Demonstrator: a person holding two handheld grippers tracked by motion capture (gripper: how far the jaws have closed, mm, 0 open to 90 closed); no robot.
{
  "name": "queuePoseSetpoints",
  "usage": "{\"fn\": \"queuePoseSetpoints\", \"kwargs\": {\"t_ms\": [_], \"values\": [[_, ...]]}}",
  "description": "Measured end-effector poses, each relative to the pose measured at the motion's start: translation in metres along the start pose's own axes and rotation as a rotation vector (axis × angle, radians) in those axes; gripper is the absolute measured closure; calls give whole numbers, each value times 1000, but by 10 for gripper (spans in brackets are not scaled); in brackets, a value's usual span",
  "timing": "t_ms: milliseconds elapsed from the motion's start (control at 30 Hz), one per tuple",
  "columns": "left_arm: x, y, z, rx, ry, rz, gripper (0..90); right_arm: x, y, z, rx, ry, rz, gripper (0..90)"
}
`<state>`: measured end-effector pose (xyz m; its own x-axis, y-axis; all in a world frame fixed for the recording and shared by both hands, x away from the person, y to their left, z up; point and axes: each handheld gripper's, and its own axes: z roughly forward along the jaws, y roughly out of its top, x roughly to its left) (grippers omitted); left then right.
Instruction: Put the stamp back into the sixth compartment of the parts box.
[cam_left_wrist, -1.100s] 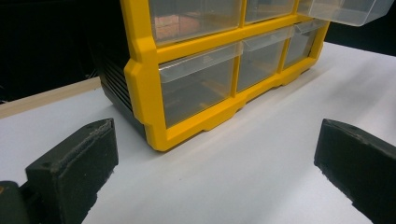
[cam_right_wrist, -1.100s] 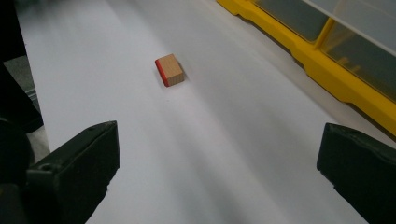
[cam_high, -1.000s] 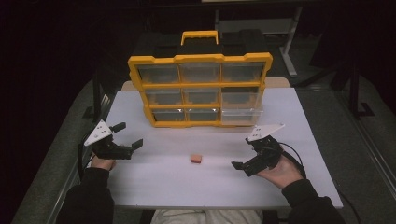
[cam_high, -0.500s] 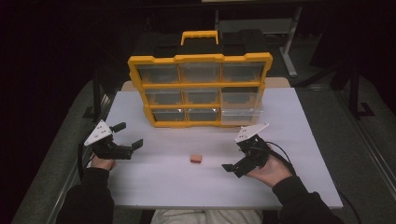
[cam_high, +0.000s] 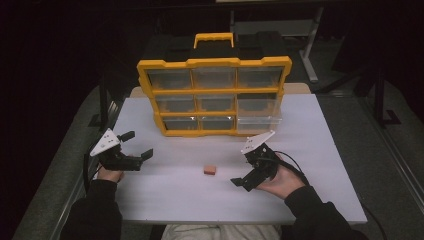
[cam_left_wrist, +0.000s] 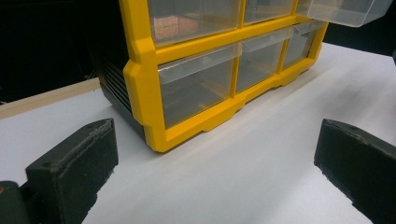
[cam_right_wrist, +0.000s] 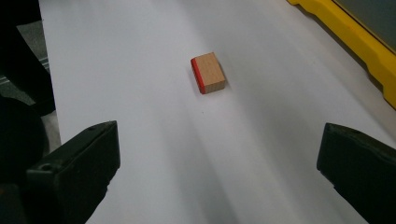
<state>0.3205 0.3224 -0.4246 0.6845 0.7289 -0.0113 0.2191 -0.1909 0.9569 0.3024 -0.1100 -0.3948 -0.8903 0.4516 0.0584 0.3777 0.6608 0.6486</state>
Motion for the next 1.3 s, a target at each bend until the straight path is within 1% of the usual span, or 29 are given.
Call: {"fn": "queuePoseSetpoints", "kwargs": {"t_ms": [200,267,567,700,767,1133,1300], "values": [[0,0,0,1,-2,-1,0,1,4,4,15,13,-7,0],[0,0,0,-1,-2,-2,0,2,7,7,25,19,-18,0],[0,0,0,-2,-3,-3,0,3,14,15,55,38,-36,0],[0,0,0,-2,-3,-2,0,4,18,18,68,47,-38,0],[0,0,0,-2,-3,-2,0,4,20,19,72,51,-47,0],[0,0,0,0,-5,0,0,4,30,25,93,72,-57,0],[0,0,0,0,-8,1,0,5,35,29,105,81,-69,0]]}}
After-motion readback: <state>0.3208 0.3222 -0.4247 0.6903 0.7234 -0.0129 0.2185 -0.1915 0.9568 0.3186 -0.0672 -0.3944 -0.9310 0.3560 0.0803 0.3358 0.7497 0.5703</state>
